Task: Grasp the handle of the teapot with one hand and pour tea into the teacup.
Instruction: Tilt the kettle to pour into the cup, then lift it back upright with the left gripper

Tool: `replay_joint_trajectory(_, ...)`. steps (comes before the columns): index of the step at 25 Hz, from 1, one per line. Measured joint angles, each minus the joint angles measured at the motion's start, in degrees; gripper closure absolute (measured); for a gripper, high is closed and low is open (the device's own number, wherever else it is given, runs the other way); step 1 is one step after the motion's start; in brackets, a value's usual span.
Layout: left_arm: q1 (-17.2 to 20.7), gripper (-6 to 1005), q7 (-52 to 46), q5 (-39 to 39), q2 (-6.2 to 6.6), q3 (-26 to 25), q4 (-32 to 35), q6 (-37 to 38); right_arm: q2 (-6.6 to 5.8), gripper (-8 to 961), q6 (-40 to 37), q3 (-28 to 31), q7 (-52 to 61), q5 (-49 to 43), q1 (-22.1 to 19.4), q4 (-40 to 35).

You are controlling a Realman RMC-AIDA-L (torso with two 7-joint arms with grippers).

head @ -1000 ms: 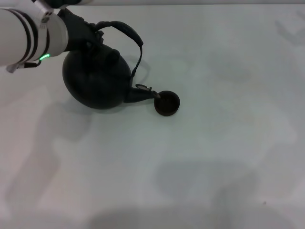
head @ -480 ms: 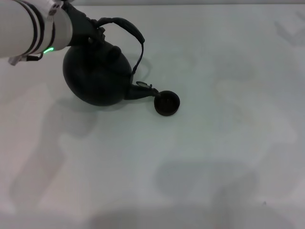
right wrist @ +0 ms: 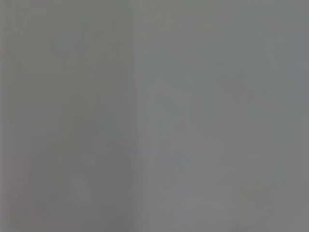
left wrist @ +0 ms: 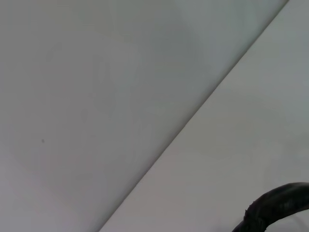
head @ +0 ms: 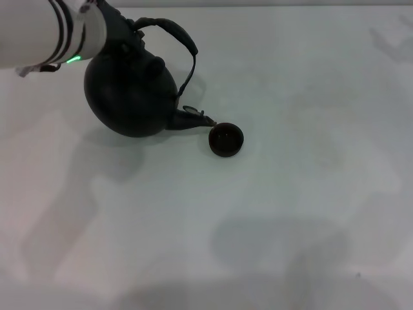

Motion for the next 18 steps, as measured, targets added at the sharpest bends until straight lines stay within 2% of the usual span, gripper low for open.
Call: replay_joint_trajectory(18, -2.16, 869, -0.70, 0.42, -0.05, 0.92, -0.36, -1.66, -0.16, 108, -1.33, 0.01, -1.54, 0.18, 0.96, 2.02)
